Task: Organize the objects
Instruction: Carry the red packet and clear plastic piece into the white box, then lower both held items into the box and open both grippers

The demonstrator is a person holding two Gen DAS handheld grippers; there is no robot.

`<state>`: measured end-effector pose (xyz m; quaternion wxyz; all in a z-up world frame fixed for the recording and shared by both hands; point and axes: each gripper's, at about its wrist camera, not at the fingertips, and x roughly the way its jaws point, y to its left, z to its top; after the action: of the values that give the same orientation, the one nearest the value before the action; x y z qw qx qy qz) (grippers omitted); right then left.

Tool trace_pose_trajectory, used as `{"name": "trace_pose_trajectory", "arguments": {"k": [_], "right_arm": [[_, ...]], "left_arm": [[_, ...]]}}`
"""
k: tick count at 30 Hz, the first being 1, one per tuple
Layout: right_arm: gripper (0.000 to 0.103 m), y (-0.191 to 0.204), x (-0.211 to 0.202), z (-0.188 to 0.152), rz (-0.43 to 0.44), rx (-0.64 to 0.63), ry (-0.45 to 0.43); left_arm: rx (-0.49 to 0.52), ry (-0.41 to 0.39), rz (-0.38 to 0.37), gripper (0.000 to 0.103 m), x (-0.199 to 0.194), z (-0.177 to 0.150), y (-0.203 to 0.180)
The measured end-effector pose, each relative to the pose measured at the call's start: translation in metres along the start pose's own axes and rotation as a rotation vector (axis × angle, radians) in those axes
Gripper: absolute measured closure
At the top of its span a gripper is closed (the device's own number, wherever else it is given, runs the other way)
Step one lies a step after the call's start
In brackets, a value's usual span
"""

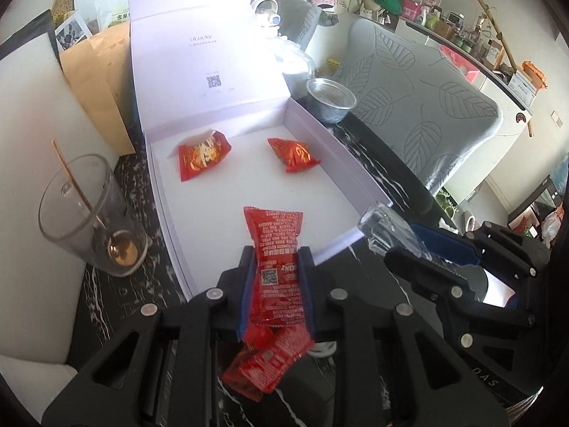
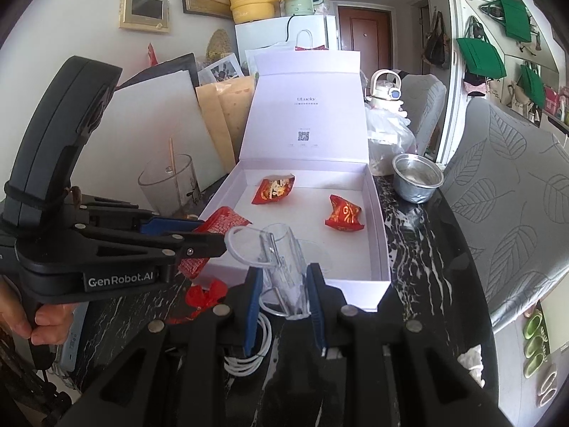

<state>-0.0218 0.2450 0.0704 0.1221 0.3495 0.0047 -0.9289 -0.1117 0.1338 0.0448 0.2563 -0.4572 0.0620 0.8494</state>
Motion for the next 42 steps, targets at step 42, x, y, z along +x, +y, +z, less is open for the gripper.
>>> {"name": "trace_pose_trajectory", "arguments": {"k": [42], "right_arm": [[0.078,-0.057,0.146,0.093,-0.042,-0.058,0.080]], "left_arm": [[-0.008,0.045,0.115,0.081,0.114,0.105,0.048]]}}
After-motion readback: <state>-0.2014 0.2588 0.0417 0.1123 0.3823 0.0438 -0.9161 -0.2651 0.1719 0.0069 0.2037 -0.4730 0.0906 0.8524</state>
